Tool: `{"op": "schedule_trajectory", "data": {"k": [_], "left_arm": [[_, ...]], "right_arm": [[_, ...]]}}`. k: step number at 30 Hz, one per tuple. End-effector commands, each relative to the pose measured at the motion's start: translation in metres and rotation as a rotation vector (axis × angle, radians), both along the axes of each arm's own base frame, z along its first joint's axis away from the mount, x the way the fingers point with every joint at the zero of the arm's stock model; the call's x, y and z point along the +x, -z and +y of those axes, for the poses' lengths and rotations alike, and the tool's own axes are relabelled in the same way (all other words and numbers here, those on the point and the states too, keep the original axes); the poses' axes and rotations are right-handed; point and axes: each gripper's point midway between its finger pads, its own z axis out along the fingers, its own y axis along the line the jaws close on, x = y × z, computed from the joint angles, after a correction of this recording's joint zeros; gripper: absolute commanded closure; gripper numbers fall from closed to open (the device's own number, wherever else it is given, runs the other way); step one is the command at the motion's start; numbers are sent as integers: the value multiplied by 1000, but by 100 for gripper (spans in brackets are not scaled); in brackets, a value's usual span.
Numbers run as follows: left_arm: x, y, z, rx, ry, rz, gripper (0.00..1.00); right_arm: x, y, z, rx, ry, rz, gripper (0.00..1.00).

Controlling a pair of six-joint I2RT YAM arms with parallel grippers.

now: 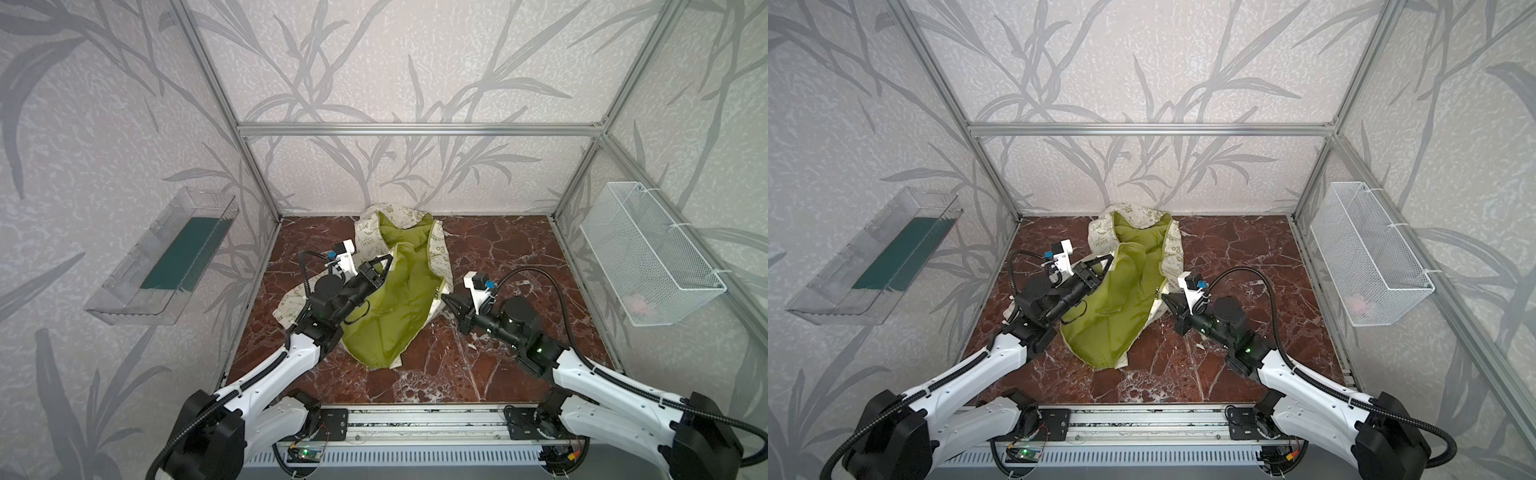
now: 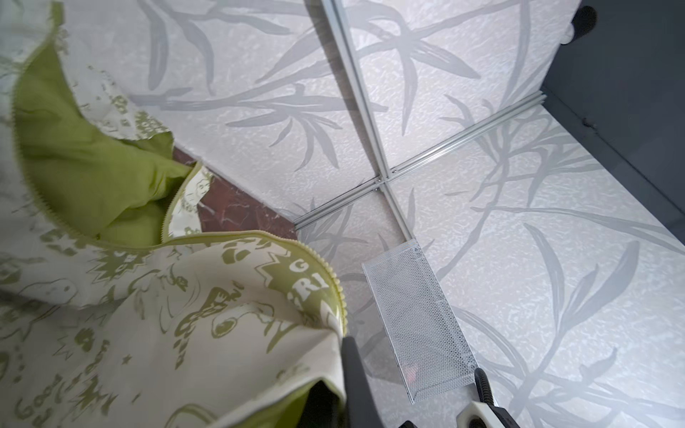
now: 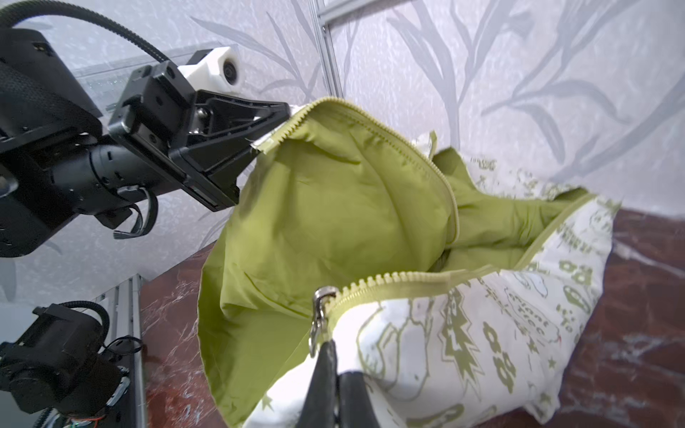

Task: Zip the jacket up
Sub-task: 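Lift the jacket hem with the right gripper while the left lifts the cream edge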

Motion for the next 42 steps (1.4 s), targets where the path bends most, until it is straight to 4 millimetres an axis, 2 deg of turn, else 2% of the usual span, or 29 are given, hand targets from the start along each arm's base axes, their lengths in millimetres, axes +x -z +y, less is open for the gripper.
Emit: {"op": "schedule_trajectory", "data": {"k": [1,5,10,15,25,32,42], "left_arm": [[-15,-68,-11,-13,24,-307,100],[-38,-96,-22,15,23,-543,100],[-63,-127,-25,-60,27,-794,100],[-69,-150,-41,-56,72,-886,100],[-77,-203,-38,-109,31,-1009,100],[-70,-217,-40,-140,14,-1013,100],[-67,-229,-45,-169,37,-1021,100]], "right_arm": [[1,-65,-4,42,21,-274,100],[-2,-94,-2,65,7,-361,100],[-11,-128,5,106,-52,-417,100],[-17,-152,11,109,-91,-486,100],[-20,-200,14,132,-96,-639,100],[-21,-230,14,156,-100,-711,100],[-10,-244,15,171,-98,-720,100]]}}
